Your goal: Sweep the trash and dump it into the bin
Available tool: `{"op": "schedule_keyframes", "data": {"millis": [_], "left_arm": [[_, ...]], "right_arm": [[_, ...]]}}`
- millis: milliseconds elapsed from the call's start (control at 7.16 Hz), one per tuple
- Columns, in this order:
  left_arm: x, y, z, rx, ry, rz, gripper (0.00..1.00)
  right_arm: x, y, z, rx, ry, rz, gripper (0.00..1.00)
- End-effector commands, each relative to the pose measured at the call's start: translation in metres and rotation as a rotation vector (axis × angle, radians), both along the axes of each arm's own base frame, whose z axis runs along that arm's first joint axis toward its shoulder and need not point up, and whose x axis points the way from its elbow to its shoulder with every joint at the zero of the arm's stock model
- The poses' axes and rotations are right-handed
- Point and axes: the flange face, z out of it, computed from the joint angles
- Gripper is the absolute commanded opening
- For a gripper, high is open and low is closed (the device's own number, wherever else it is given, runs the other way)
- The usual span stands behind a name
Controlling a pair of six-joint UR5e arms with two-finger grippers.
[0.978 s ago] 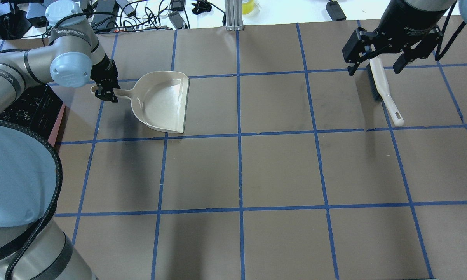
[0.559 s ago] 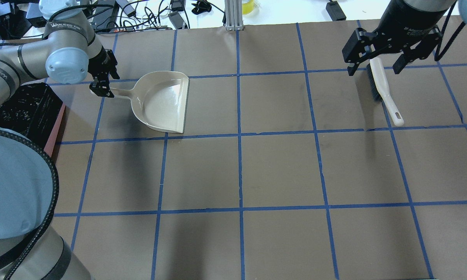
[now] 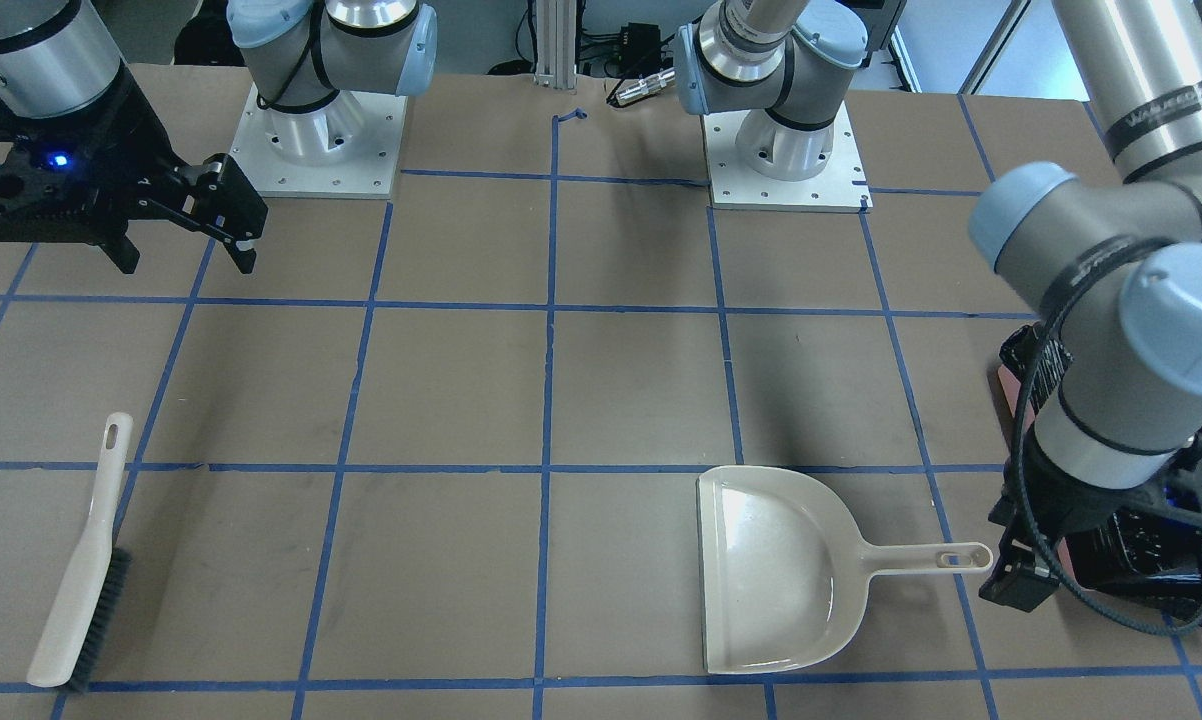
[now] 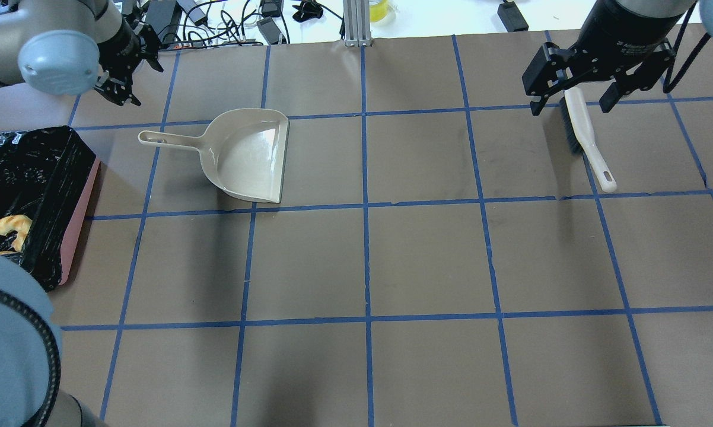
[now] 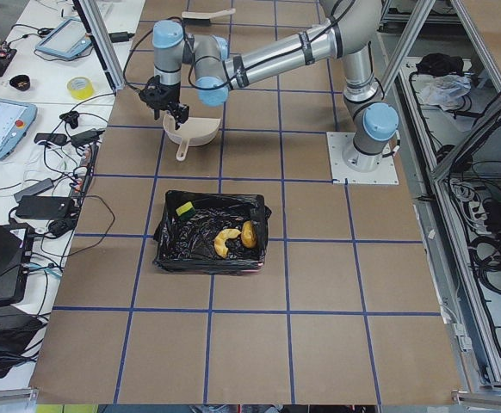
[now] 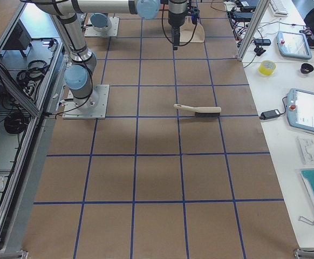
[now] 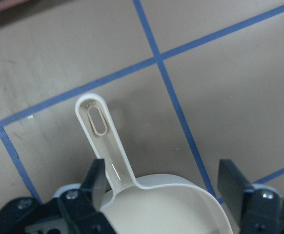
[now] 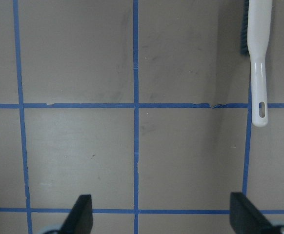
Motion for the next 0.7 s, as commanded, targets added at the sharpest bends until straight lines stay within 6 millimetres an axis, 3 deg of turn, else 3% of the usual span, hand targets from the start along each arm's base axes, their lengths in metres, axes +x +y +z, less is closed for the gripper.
{"op": "schedule_keyframes", "data": {"millis": [0, 140, 279, 419, 559], "left_arm": [[-0.025, 0.038, 0.075, -0.022, -0.053, -0.241, 0.85], [-0.037, 0.052, 0.091, -0.029, -0.098, -0.415, 0.9], [-0.046, 0.063, 0.102, -0.035, -0.106, -0.459, 1.0], [-0.051, 0.078, 0.11, -0.033, -0.128, -0.579, 1.0], [-0.071, 0.094, 0.106, -0.034, -0.062, -0.711, 1.0]], "right_arm": [[0.0, 0.0, 0.0, 0.0, 0.0, 0.0, 1.0], [0.0, 0.0, 0.0, 0.0, -0.002, 0.0, 1.0], [0.0, 0.0, 0.0, 0.0, -0.002, 0.0, 1.0], [0.0, 0.0, 0.0, 0.0, -0.002, 0.0, 1.0], [0.0, 0.0, 0.0, 0.0, -0.002, 0.0, 1.0]]}}
